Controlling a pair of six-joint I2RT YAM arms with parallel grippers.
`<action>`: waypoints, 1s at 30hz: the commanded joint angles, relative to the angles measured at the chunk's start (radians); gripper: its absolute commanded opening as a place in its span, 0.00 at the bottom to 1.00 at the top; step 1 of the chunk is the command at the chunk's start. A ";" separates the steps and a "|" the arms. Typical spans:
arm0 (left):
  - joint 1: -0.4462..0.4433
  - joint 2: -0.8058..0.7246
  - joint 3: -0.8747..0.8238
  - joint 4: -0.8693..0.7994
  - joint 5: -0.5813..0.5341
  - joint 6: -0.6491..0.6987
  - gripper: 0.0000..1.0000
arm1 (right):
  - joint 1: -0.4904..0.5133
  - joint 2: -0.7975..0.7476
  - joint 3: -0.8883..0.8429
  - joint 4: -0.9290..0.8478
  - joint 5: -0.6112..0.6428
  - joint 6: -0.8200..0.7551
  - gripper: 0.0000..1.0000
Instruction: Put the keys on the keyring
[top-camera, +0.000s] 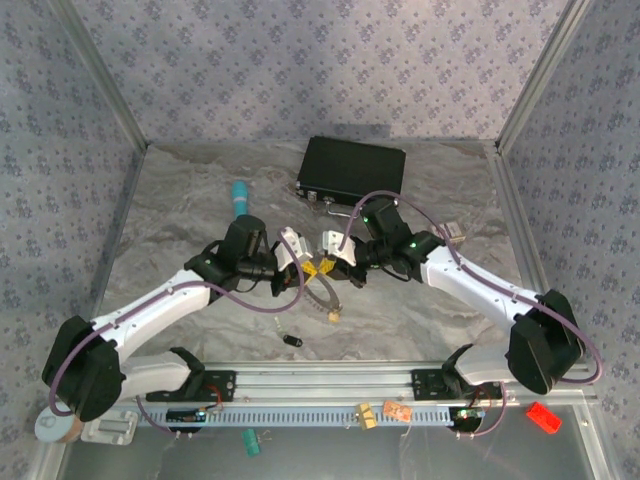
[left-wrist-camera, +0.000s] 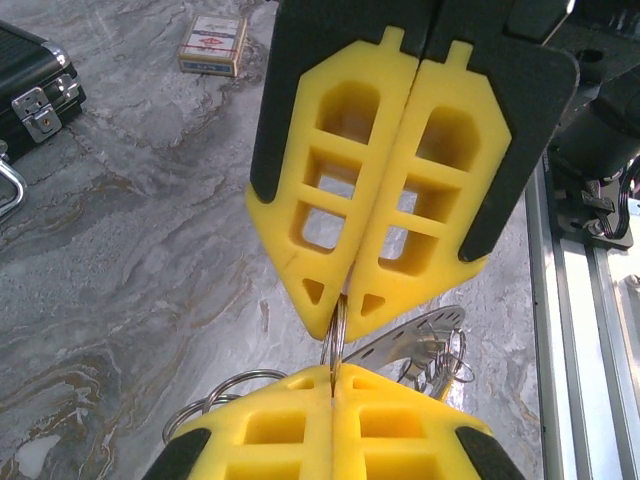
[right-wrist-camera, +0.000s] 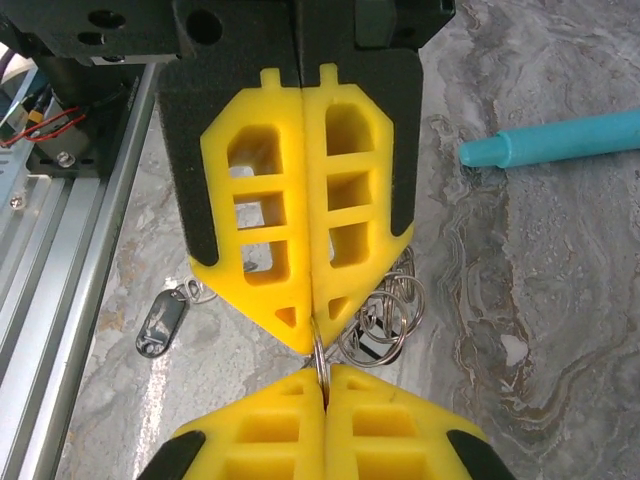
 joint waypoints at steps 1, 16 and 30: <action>0.000 -0.012 0.051 0.003 0.034 0.002 0.06 | -0.013 -0.004 -0.020 0.016 -0.068 0.017 0.00; 0.051 -0.223 -0.350 0.573 0.049 -0.268 0.37 | -0.036 -0.036 -0.110 0.284 -0.224 0.186 0.00; 0.021 -0.200 -0.359 0.645 0.040 -0.239 0.27 | 0.008 -0.044 -0.120 0.365 -0.215 0.242 0.00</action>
